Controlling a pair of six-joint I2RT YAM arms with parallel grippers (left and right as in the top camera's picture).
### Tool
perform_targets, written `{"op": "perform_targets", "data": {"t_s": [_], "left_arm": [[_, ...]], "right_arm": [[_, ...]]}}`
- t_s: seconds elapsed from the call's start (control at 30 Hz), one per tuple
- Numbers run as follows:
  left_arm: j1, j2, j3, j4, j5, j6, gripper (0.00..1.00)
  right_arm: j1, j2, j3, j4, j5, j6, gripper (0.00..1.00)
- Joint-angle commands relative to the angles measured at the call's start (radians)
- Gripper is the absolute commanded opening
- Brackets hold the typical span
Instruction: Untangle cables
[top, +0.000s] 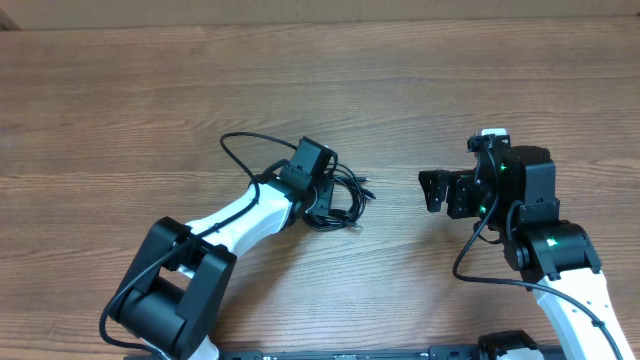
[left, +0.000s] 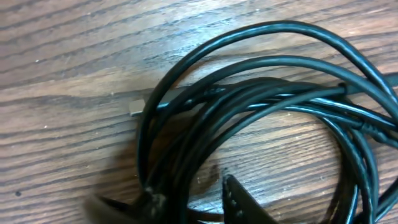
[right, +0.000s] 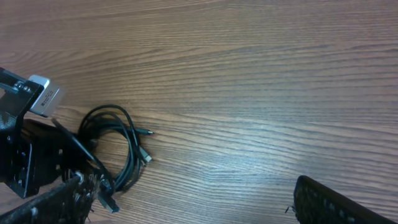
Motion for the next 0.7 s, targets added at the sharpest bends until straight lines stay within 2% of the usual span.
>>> {"op": "perform_targets", "data": {"t_s": [0.0, 0.07, 0.23, 0.4, 0.57, 0.67], "left_arm": [[0.002, 0.018, 0.014, 0.002, -0.020, -0.014, 0.17], [0.000, 0.018, 0.014, 0.002, -0.020, -0.015, 0.04], [-0.001, 0.006, 0.033, -0.001, -0.049, -0.013, 0.04], [-0.001, -0.095, 0.203, -0.138, -0.067, -0.006, 0.04], [-0.002, -0.174, 0.385, -0.252, 0.071, -0.006, 0.04], [-0.002, -0.192, 0.418, -0.285, 0.162, -0.013, 0.04]], "right_arm": [[0.005, -0.004, 0.025, 0.013, -0.006, 0.005, 1.00], [0.005, -0.004, 0.025, 0.013, -0.006, 0.005, 1.00], [0.005, -0.004, 0.024, 0.013, -0.006, 0.005, 1.00], [0.005, 0.006, 0.024, 0.013, -0.013, 0.004, 1.00], [0.005, 0.033, 0.024, 0.041, -0.138, 0.004, 0.99], [0.005, 0.055, 0.024, 0.073, -0.218, 0.004, 0.99]]}}
